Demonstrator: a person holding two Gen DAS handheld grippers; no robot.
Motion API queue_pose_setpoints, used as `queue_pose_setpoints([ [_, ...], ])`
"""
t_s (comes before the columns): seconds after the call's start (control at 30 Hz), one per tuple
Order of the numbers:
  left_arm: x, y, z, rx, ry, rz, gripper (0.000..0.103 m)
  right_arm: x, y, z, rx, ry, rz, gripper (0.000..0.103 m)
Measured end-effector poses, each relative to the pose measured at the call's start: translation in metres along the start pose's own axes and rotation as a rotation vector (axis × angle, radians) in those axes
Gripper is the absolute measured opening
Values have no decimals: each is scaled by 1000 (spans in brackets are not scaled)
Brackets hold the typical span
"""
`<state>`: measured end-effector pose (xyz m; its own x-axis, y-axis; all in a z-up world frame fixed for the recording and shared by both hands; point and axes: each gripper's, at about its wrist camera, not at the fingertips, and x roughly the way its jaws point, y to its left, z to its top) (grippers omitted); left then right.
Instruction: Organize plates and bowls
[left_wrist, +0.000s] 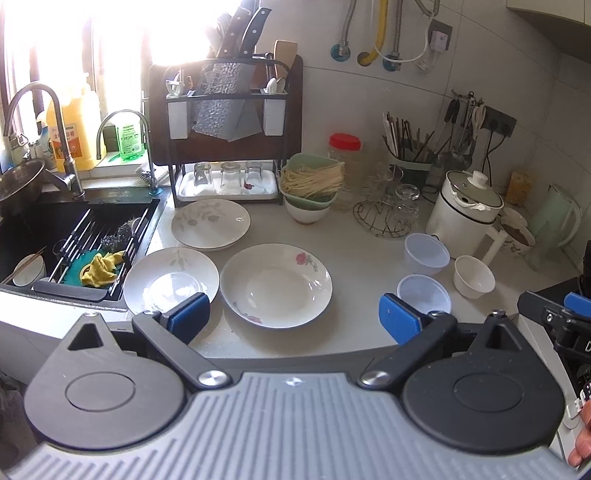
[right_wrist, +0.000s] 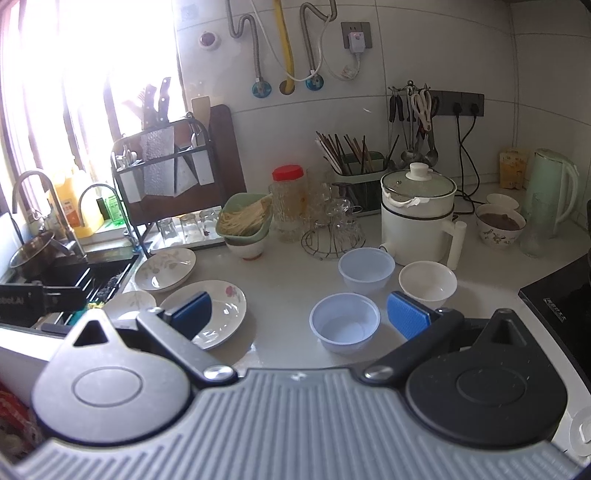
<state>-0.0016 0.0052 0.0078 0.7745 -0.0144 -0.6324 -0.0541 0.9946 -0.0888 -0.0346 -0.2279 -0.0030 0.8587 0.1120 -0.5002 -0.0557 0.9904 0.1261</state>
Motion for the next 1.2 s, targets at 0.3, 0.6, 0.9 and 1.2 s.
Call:
queue_pose_setpoints([
  [0.3,4,-6,-3,12,3,7,100,3,-1,-1,-3,13,3,103],
  [0.6,8,-5,-5,-3,6,4,100,10,-1,-4,-12,41,10,103],
  [0.9,8,-11,-3,16,10,4,100,11,-5,-4,-9,44,15,103],
  [1.2,20,-13,-9,-23,62,9,100,17,-13,-9,11,67,37,103],
])
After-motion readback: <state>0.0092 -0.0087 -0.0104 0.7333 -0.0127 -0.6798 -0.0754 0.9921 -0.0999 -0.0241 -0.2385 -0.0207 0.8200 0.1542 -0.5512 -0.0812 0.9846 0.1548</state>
